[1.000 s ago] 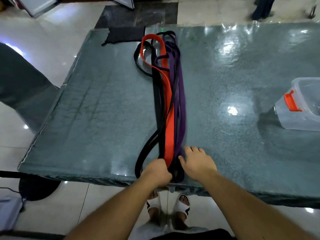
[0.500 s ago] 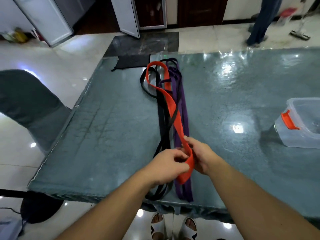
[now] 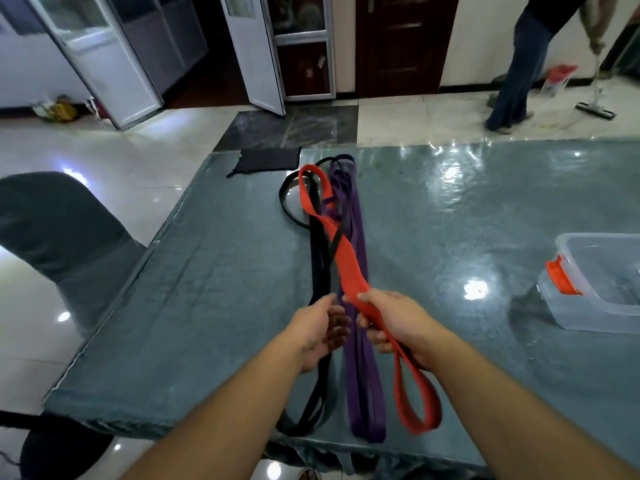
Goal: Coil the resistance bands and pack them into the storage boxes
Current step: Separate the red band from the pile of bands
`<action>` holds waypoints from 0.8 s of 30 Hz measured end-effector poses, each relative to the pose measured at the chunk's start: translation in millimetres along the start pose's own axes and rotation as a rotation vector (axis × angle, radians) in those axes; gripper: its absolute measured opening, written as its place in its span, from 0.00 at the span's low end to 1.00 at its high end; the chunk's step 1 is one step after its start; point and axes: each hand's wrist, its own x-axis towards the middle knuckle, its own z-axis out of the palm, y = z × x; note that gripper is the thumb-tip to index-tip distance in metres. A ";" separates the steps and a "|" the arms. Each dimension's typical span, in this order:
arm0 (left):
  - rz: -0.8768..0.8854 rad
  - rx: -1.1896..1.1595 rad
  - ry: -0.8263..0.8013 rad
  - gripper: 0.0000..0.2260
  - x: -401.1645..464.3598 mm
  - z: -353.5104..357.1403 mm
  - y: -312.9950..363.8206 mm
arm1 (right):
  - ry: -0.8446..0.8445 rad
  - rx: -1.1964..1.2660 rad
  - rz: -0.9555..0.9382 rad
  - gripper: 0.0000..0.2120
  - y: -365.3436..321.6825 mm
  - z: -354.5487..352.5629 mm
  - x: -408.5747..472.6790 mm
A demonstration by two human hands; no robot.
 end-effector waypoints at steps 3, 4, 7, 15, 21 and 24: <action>-0.031 -0.152 -0.054 0.17 12.4 9.6 11.2 | -0.126 -0.139 -0.038 0.09 1.8 5.1 -17.2; -0.040 -0.247 -0.074 0.17 15.6 13.2 16.9 | -0.164 -0.173 -0.044 0.10 3.4 4.3 -19.7; -0.061 -0.507 -0.047 0.16 33.5 13.7 33.7 | -0.220 -0.266 -0.022 0.18 7.5 -6.0 -20.9; 0.111 -0.302 -0.031 0.11 51.9 0.7 95.1 | -0.045 -0.274 0.011 0.12 25.2 -26.7 14.1; 0.397 -0.114 -0.132 0.08 16.4 2.7 156.9 | 0.105 -0.307 -0.120 0.10 11.2 -14.9 48.7; 0.531 0.023 -0.152 0.07 -5.6 5.7 182.0 | 0.131 -0.285 -0.176 0.15 -9.7 -6.8 60.8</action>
